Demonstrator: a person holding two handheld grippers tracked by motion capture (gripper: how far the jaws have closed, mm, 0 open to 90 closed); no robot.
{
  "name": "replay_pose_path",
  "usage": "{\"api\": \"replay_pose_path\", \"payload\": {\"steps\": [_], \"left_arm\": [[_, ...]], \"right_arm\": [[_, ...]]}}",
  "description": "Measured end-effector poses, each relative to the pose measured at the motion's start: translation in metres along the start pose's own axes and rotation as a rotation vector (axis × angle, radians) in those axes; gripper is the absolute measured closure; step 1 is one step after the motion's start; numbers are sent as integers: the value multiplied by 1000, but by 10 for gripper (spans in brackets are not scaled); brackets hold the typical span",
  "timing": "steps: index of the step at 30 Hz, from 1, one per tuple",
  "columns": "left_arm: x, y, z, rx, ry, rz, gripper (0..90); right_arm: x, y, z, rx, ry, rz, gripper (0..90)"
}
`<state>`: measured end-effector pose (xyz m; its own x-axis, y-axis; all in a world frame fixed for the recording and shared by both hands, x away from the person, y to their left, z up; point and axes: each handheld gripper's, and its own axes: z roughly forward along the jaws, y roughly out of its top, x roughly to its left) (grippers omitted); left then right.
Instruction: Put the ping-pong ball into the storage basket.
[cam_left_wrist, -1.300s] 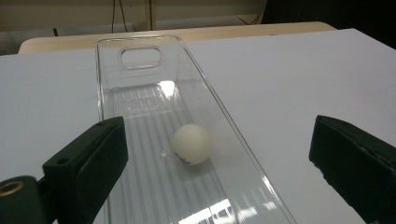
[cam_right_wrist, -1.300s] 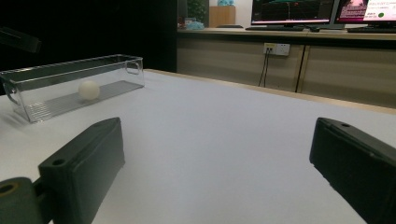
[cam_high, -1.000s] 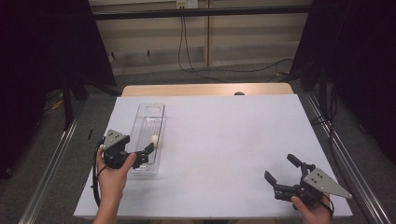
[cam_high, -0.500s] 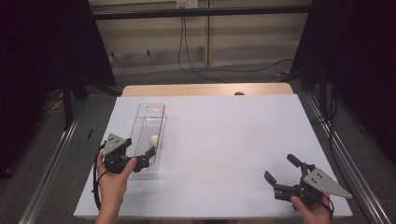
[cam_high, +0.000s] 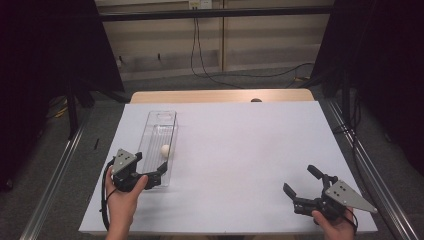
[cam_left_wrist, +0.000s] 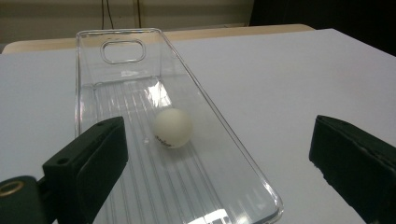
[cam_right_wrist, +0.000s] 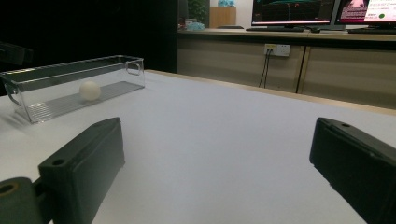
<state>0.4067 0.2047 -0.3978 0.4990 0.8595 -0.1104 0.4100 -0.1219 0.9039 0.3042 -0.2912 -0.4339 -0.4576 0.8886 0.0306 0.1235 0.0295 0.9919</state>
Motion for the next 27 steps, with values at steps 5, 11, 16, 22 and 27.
{"api": "replay_pose_path", "payload": {"steps": [5, 11, 16, 22, 27], "left_arm": [[-3, -3, -1, -14, -2, 5, 46], [-3, -8, -4, -23, -6, 8, 45], [-3, -11, -7, -42, -9, 14, 46], [0, -15, -12, -48, -3, 33, 46], [0, -18, -13, -60, -3, 23, 45]], "right_arm": [[0, 0, 0, 2, 0, 2, 27], [0, 0, 0, 1, -1, 3, 27], [0, 0, 0, 1, 1, 3, 27], [0, 0, 0, 0, 3, 4, 27], [0, -1, 0, 3, 1, 2, 27]]}}
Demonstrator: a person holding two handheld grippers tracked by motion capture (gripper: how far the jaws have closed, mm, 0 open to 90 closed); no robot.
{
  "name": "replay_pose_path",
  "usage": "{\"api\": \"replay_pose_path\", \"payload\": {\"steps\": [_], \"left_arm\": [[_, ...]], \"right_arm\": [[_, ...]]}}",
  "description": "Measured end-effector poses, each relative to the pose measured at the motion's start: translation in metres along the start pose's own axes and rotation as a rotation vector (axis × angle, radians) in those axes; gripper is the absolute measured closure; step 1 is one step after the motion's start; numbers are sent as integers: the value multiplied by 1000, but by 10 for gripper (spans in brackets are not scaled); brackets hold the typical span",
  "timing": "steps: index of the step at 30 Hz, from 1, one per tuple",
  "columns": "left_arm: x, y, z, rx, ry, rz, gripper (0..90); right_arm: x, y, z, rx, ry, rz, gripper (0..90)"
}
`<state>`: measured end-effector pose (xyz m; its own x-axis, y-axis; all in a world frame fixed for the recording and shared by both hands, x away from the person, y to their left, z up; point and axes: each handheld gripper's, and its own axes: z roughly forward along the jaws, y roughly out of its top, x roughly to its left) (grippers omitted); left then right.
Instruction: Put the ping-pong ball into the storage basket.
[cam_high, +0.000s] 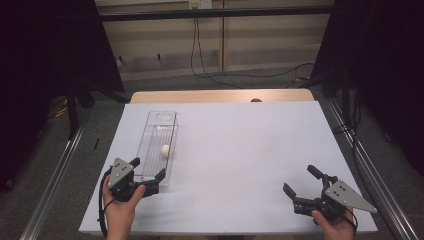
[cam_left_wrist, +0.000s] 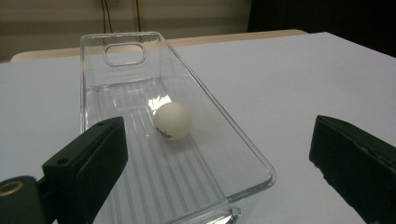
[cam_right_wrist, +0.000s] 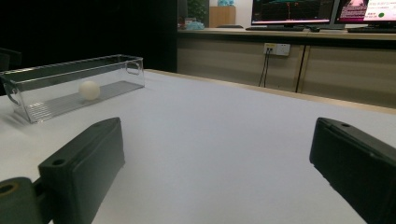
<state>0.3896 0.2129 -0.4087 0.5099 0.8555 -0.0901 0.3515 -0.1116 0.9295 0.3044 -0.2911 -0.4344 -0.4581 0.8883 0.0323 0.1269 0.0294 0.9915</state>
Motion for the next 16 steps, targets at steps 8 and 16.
{"api": "replay_pose_path", "payload": {"steps": [8, 16], "left_arm": [[-1, -2, -4, -17, -1, 24, 45], [2, -4, -4, -29, -4, 16, 46]], "right_arm": [[0, 0, 0, -1, -1, 2, 26], [0, 0, 1, 1, -1, -6, 27]]}}
